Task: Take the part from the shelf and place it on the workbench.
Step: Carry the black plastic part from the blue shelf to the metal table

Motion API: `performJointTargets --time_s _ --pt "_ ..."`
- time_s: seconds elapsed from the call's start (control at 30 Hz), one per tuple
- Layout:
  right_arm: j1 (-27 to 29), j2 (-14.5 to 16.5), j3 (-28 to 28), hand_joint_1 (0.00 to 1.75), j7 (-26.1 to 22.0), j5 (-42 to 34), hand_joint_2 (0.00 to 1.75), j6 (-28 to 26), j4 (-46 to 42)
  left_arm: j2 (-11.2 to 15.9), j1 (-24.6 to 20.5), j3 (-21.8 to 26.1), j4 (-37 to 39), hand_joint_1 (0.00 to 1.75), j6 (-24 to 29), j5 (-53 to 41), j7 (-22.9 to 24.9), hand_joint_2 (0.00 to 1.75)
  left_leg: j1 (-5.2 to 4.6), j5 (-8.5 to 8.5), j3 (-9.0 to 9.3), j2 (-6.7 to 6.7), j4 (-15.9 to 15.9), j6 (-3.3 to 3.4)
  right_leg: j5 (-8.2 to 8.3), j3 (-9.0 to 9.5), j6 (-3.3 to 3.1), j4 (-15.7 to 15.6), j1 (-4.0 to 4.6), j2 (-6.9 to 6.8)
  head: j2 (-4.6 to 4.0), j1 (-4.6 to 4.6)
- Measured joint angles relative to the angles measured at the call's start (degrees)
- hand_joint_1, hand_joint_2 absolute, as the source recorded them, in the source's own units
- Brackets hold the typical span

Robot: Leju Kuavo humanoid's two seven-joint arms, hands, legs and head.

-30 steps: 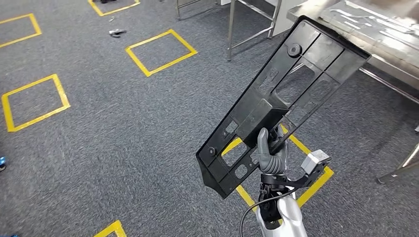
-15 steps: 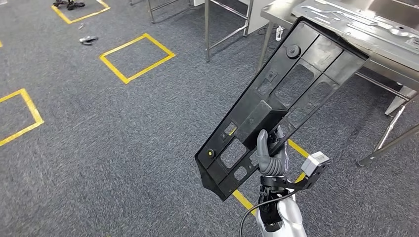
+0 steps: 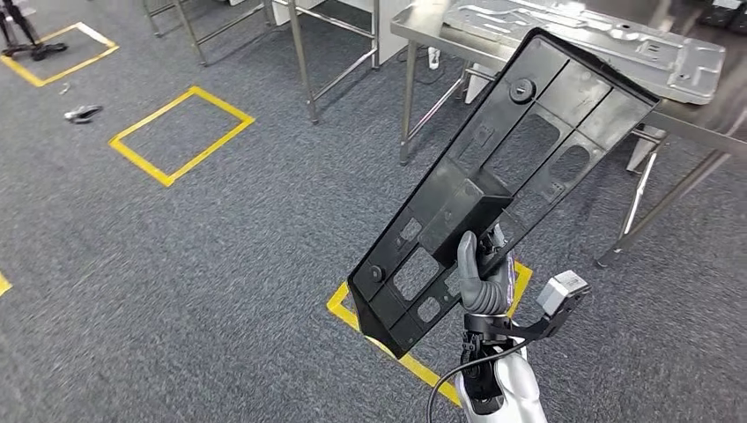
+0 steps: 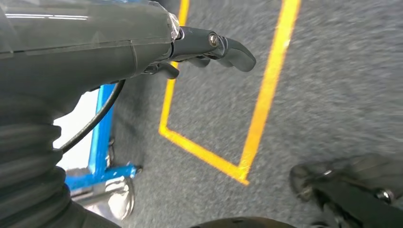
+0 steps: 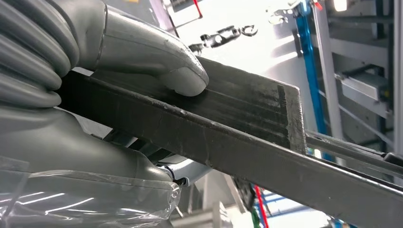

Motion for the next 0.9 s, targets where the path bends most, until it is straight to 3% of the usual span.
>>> performJointTargets --time_s 0.07,0.13,0.2,0.23,0.27,0.33,0.37,0.4,0.47,0.5,0.53,0.6,0.7,0.77,0.83,0.87,0.9 --pt "-0.06 0.01 0.03 1.75 0.03 -0.01 1.75 -0.01 -0.01 0.01 -0.15 -0.04 0.00 0.00 0.22 -0.27 0.06 1.75 -0.10 2.41 0.24 -1.39 -3.05 0.58 -0.34 -0.27 0.62 -0.05 -0.20 0.95 0.00 0.00" --pt "0.01 0.01 0.04 1.75 0.05 -0.01 1.75 -0.02 -0.06 -0.04 -0.31 -0.15 0.00 0.00 0.40 -0.52 0.12 1.75 -0.11 2.55 0.59 -0.71 -3.51 1.29 -0.58 -0.46 1.40 -0.31 -0.39 1.69 0.02 -0.02" --pt "-0.02 -0.01 0.02 1.75 0.01 0.00 1.75 -0.04 -0.19 -0.15 -0.30 -0.30 0.00 0.00 0.45 -0.58 0.14 1.75 0.07 2.59 1.38 0.34 -4.44 1.93 -1.68 -0.94 2.10 1.01 -0.19 -0.07 0.01 0.16" --pt "-0.15 -0.01 0.02 1.75 -0.02 0.00 1.75 -0.05 -0.26 -0.22 -0.31 -0.35 0.00 0.00 0.46 -0.59 0.13 1.75 0.12 2.53 1.78 0.90 -4.82 2.23 -2.90 -2.00 2.34 3.20 -0.08 -1.52 0.01 0.28" --pt "-0.26 -0.02 0.02 1.75 -0.04 0.00 1.75 -0.07 -0.30 -0.24 -0.31 -0.39 0.00 0.00 0.46 -0.59 0.10 1.75 0.02 2.32 2.10 1.44 -4.97 2.45 -4.40 -3.76 2.53 6.45 -0.02 -2.96 0.00 0.40" --pt "-0.33 -0.07 0.02 1.75 -0.04 0.00 1.75 -0.07 -0.30 -0.27 -0.29 -0.41 0.00 0.00 0.46 -0.55 0.04 1.75 -0.11 1.80 2.54 2.61 -4.97 2.70 -6.44 -7.66 2.71 12.91 -0.15 -4.01 0.00 0.46" --pt "-0.27 -0.10 0.01 1.75 -0.03 0.00 1.75 -0.07 -0.27 -0.27 -0.28 -0.41 0.00 0.00 0.45 -0.50 0.01 1.75 -0.16 1.47 2.79 3.11 -4.95 2.71 -6.09 -8.72 2.72 14.14 -0.19 -4.21 0.00 0.47" --pt "-0.25 -0.12 0.00 1.75 -0.02 -0.01 1.75 -0.07 -0.24 -0.27 -0.28 -0.41 0.00 0.00 0.42 -0.41 0.00 1.75 -0.20 1.08 3.10 3.45 -4.95 2.67 -4.72 -8.71 2.67 13.35 -0.19 -4.32 0.00 0.47" --pt "-0.32 -0.13 0.00 1.75 -0.04 -0.04 1.75 -0.13 -0.20 -0.28 -0.33 -0.41 0.00 0.00 0.26 -0.09 -0.10 1.75 -0.28 0.13 4.04 4.00 -5.00 2.48 -0.29 -5.65 2.19 6.41 -0.01 -4.87 0.00 0.48" --pt "-0.41 -0.13 0.00 1.75 -0.07 -0.06 1.75 -0.21 -0.19 -0.30 -0.38 -0.41 0.00 0.00 0.17 0.05 -0.18 1.75 -0.41 -0.42 4.50 4.22 -4.98 2.28 0.88 -3.81 1.85 2.73 0.22 -5.34 0.00 0.48" --pt "-0.50 -0.11 0.00 1.75 -0.09 -0.07 1.75 -0.34 -0.19 -0.32 -0.43 -0.41 0.00 0.00 0.10 0.16 -0.26 1.75 -0.49 -0.86 4.88 4.45 -5.03 2.02 1.31 -2.34 1.47 -0.02 0.46 -5.75 0.00 0.47" --pt "-0.62 -0.08 -0.02 1.75 -0.10 -0.07 1.75 -0.73 -0.26 -0.34 -0.50 -0.41 0.00 0.00 0.07 0.18 -0.32 1.75 -0.57 -1.55 5.49 4.78 -5.27 1.40 0.14 -1.33 0.87 -1.55 0.84 -5.98 0.00 0.46" --pt "-0.49 -0.03 -0.10 1.75 -0.05 0.05 1.75 -1.14 -0.64 -0.26 -0.66 -0.44 -0.09 0.00 0.07 0.07 -0.39 1.75 -0.51 -2.20 6.22 4.21 -4.25 0.46 -0.38 0.81 0.12 -2.59 0.21 -5.28 0.01 0.34" --pt "-0.55 0.09 -0.08 1.75 -0.01 0.17 1.75 -1.24 -0.81 -0.21 -0.60 -0.45 -0.13 0.00 0.03 -0.02 -0.46 1.75 -0.23 -3.54 3.15 2.91 1.68 -0.05 -1.20 2.79 -0.21 -3.09 -0.08 -5.00 0.01 0.10" --pt "-0.49 0.20 -0.04 1.75 0.05 0.20 1.75 -1.29 -0.83 -0.20 -0.33 -0.45 -0.13 0.00 0.01 -0.06 -0.46 1.75 0.06 -4.86 -2.75 2.46 9.57 -0.49 -2.72 4.64 -0.41 -3.12 -0.14 -4.60 0.01 -0.06" --pt "-0.40 0.22 -0.04 1.75 0.07 0.20 1.75 -1.32 -0.82 -0.17 -0.14 -0.44 -0.13 0.00 0.01 -0.06 -0.44 1.75 0.15 -4.10 -5.10 2.44 11.46 -0.65 -3.59 5.73 -0.36 -3.12 -0.17 -4.28 0.01 -0.08" --pt "-0.33 0.22 -0.04 1.75 0.08 0.20 1.75 -1.34 -0.82 -0.15 0.02 -0.44 -0.13 0.00 0.02 -0.07 -0.41 1.75 0.20 -2.10 -6.45 2.44 11.15 -0.73 -4.53 6.92 -0.24 -3.12 -0.22 -3.95 0.01 -0.09"
